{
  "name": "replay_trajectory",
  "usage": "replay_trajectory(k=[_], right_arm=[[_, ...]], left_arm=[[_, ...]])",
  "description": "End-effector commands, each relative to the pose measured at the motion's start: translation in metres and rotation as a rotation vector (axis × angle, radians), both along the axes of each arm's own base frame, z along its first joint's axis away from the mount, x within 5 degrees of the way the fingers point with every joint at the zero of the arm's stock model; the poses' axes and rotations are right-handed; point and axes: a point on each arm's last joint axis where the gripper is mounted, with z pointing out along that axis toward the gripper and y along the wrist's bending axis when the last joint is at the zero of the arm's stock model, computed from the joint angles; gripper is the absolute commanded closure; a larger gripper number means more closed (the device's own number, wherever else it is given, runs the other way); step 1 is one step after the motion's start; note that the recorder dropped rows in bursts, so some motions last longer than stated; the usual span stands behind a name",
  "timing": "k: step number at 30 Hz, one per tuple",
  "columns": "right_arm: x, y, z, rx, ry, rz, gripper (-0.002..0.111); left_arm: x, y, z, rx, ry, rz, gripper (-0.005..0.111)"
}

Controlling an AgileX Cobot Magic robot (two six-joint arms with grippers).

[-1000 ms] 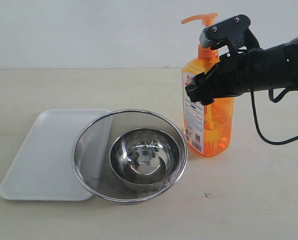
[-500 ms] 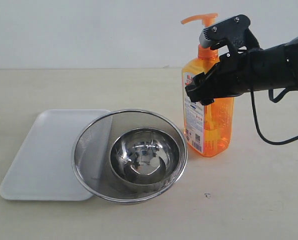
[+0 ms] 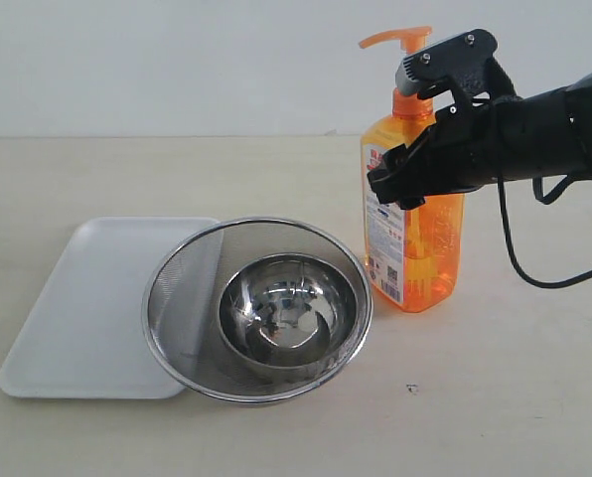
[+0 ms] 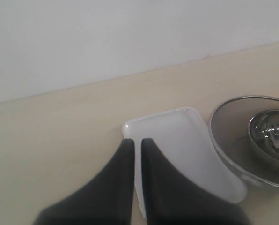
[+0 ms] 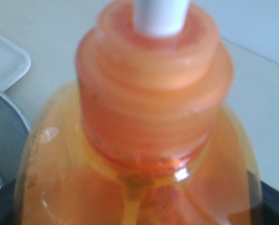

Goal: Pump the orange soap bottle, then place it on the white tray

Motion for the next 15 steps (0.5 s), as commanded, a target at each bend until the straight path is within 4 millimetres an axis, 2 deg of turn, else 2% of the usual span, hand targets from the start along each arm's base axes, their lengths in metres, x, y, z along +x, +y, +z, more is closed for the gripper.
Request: replay_trajectory(k=[1, 8, 15], right_arm=[[-0.002, 0.001, 0.004, 0.001, -0.011, 0.023, 0.108], [-0.001, 0.001, 0.004, 0.0, -0.012, 0.021, 0.108], [-0.001, 0.001, 0.004, 0.0, -0.012, 0.021, 0.108]], left_arm=[[-0.002, 0.0, -0.015, -0.011, 0.027, -0.004, 0.102], [-0.004, 0.0, -0.032, -0.016, 0.045, -0.012, 0.102], [-0.013, 0.005, -0.032, -0.049, -0.008, -0.017, 0.102]])
